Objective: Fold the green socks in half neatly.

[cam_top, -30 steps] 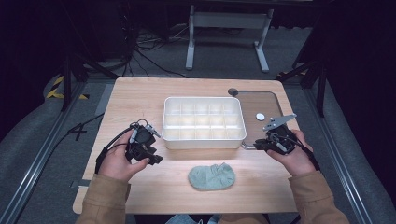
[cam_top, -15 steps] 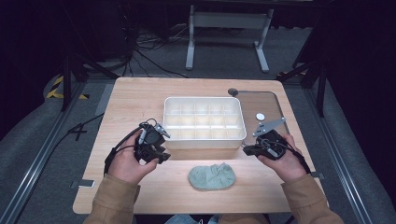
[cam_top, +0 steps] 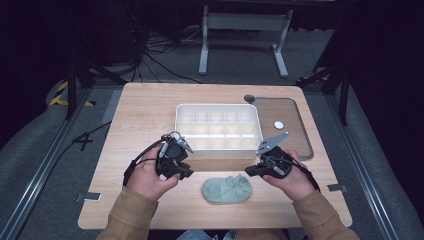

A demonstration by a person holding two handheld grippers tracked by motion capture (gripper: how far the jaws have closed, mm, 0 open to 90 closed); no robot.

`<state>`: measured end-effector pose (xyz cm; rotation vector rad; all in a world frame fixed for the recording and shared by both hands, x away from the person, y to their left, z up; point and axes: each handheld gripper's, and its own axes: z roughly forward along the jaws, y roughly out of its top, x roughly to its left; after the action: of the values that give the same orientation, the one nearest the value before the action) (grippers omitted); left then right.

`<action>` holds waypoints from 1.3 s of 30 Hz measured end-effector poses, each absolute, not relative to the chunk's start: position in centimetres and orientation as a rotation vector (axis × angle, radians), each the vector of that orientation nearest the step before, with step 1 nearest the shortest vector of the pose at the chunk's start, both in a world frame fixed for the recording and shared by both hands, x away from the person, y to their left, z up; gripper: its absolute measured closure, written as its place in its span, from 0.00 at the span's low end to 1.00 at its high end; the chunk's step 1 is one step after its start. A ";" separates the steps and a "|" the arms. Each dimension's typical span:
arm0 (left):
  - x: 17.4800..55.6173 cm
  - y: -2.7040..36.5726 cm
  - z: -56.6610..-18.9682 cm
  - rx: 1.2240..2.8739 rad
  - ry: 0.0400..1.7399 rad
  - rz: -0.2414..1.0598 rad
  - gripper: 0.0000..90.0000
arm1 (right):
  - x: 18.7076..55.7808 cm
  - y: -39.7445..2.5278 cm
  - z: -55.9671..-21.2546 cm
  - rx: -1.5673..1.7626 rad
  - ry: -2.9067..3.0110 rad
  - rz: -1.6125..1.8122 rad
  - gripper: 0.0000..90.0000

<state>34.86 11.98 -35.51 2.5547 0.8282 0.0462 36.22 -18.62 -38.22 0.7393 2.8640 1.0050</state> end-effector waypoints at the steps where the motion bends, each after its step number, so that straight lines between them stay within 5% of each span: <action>1: 34.9 11.8 -35.6 2.567 0.831 0.054 0.85 | 36.1 -18.2 -38.5 0.734 2.876 1.001 1.00; 23: 35.3 8.4 -40.5 2.678 0.796 -0.070 0.85 | 35.3 -12.5 -44.7 0.670 3.005 0.722 0.99; 39: 35.4 7.7 -43.2 2.785 0.808 -0.101 0.89 | 35.0 -12.5 -44.9 0.656 2.986 0.729 1.00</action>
<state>35.36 7.67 -43.21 2.7849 0.8079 -0.1008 35.04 -12.52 -44.90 0.6560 2.9863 0.7294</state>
